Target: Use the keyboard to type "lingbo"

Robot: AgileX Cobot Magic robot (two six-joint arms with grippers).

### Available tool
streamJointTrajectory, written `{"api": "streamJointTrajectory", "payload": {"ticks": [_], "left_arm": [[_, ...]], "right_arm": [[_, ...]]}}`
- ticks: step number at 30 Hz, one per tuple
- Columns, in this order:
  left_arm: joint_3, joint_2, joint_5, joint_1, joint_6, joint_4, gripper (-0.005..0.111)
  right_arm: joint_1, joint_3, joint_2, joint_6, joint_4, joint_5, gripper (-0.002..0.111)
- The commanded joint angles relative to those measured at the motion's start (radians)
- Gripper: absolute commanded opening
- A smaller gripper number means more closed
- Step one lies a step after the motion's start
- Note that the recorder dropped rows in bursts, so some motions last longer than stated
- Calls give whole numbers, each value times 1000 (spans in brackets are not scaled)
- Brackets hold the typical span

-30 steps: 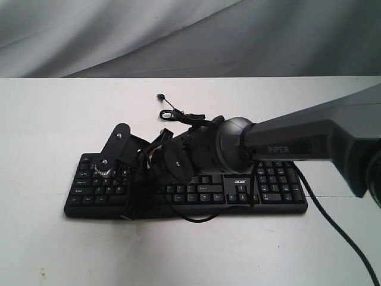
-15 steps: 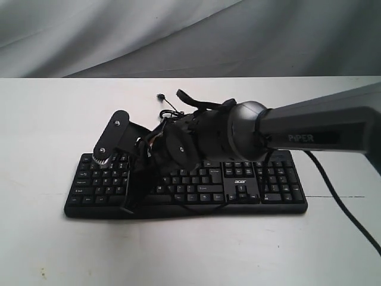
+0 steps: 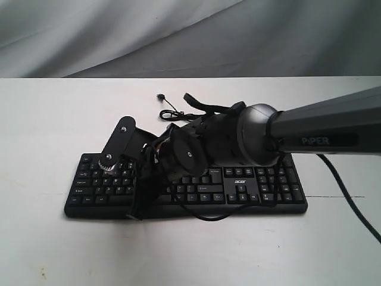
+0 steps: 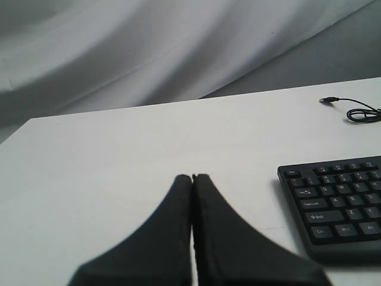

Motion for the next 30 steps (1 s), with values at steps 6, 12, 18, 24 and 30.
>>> {"api": "streamJointTrajectory", "payload": {"ticks": [6,12,18,24,30], "left_arm": [[5,-4,-10,-7,-4,-2,0],[5,-4,-10,-7,-4,-2,0],[5,-4,-10,-7,-4,-2,0],[5,-4,-10,-7,-4,-2,0],[5,-4,-10,-7,-4,-2,0]], "right_arm": [[22,7,7,7,10,-53,0],[22,7,33,7,13,-53,0],[22,7,35,7,13,-53,0],[22,7,35,7,13,-55,0],[22,7,66,7,13,-64,0]]}}
